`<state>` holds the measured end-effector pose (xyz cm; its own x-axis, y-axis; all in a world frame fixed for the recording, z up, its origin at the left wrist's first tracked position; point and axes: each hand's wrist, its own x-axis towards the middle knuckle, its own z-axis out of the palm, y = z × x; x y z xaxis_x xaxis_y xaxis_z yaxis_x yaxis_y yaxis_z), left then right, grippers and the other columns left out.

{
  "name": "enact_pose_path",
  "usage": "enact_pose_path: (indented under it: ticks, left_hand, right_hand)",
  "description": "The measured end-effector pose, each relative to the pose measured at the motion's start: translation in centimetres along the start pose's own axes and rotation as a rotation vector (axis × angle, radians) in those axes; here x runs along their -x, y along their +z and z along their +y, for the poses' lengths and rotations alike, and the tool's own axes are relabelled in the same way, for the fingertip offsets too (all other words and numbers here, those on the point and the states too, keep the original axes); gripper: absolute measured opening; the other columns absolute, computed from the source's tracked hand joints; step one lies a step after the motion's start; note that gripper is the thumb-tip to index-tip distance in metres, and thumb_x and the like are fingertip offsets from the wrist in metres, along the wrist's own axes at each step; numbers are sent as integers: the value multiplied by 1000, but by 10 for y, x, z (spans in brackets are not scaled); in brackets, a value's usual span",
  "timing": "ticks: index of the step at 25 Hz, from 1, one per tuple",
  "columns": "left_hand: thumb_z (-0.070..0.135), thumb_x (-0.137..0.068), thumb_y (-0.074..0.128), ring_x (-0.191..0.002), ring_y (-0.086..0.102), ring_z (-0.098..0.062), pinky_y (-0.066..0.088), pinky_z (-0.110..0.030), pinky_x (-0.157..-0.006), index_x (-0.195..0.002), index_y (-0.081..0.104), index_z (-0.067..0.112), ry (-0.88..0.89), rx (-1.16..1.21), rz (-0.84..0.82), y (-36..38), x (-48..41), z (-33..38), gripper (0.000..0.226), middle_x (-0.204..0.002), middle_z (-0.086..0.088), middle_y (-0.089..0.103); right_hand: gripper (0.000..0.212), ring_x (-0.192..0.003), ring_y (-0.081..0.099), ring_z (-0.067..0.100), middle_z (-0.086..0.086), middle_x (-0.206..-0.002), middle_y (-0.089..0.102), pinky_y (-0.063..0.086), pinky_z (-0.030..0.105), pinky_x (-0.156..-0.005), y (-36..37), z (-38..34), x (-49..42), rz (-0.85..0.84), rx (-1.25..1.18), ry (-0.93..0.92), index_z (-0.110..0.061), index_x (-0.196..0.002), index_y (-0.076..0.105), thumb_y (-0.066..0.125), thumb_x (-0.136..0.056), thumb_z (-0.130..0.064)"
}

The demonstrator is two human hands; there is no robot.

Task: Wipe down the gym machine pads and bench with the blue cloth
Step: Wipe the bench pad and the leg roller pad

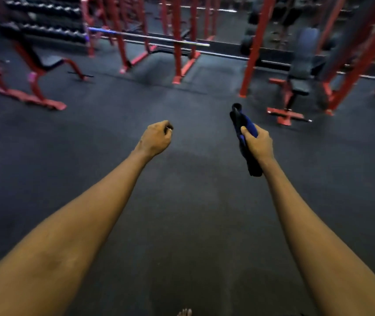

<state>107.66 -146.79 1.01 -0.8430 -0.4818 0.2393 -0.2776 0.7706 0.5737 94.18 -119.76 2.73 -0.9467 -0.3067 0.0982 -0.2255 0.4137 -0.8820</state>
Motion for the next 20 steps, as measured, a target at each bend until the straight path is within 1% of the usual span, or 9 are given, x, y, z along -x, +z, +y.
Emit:
enact_pose_path:
  ticks: [2, 3, 6, 8, 10, 12, 14, 17, 20]
  left_hand:
    - [19, -97, 46, -89, 64, -24, 51, -33, -77, -112, 67, 12, -106, -19, 39, -26, 9, -38, 27, -103, -8, 70]
    - [19, -97, 46, -89, 64, -24, 50, -32, -77, -112, 67, 13, -157, -32, 69, -40, 14, -56, 27, -102, -7, 70]
    - [18, -96, 48, -93, 64, -23, 48, -30, -81, -112, 68, 13, -310, -67, 187, -82, 32, -105, 26, -105, -6, 70]
    - [17, -96, 47, -91, 63, -21, 48, -29, -80, -112, 68, 14, -400, -99, 261, -108, 47, -132, 27, -106, -5, 70]
    - [18, -96, 47, -92, 63, -20, 47, -27, -80, -112, 68, 15, -503, -119, 339, -131, 65, -152, 27, -107, -4, 70]
    - [17, -96, 48, -96, 64, -21, 45, -26, -81, -113, 68, 14, -598, -148, 393, -151, 86, -169, 27, -108, -5, 70]
    - [16, -96, 49, -95, 64, -21, 43, -26, -81, -112, 69, 14, -697, -175, 465, -172, 116, -182, 26, -107, -6, 71]
    - [13, -96, 51, -95, 65, -24, 45, -28, -83, -111, 69, 11, -844, -231, 574, -204, 178, -192, 24, -105, -8, 72]
    - [14, -95, 53, -97, 66, -27, 47, -32, -86, -110, 70, 12, -990, -302, 672, -238, 242, -198, 23, -103, -10, 72]
  right_hand:
    - [37, -99, 58, 14, -4, -101, 63, 39, 25, -81, 48, -20, -16, -94, -2, -47, -23, -135, 63, 57, -99, -33]
    - [36, -98, 58, 14, -3, -100, 63, 39, 25, -81, 75, -31, -23, -151, -10, -71, -23, -134, 63, 57, -99, -32]
    - [35, -93, 59, 15, -1, -97, 64, 41, 26, -79, 151, -65, -38, -332, -30, -136, -23, -132, 64, 56, -99, -32]
    - [34, -90, 61, 16, -1, -96, 65, 43, 27, -78, 196, -90, -45, -446, -58, -185, -24, -132, 65, 56, -99, -32]
    - [34, -86, 63, 16, -2, -92, 66, 47, 29, -78, 237, -113, -50, -547, -73, -246, -25, -131, 65, 56, -99, -34]
    - [34, -80, 62, 12, -5, -87, 66, 47, 28, -75, 275, -135, -48, -636, -97, -316, -27, -130, 65, 55, -99, -35]
    - [33, -80, 63, 11, -9, -85, 66, 46, 27, -72, 315, -160, -40, -751, -123, -384, -31, -129, 66, 54, -98, -36]
    - [35, -87, 63, 15, -6, -92, 67, 44, 28, -74, 373, -201, -8, -915, -133, -464, -31, -131, 64, 55, -98, -38]
    - [38, -87, 63, 15, -4, -97, 66, 45, 28, -76, 421, -232, 36, -1045, -155, -530, -31, -134, 62, 54, -98, -39]
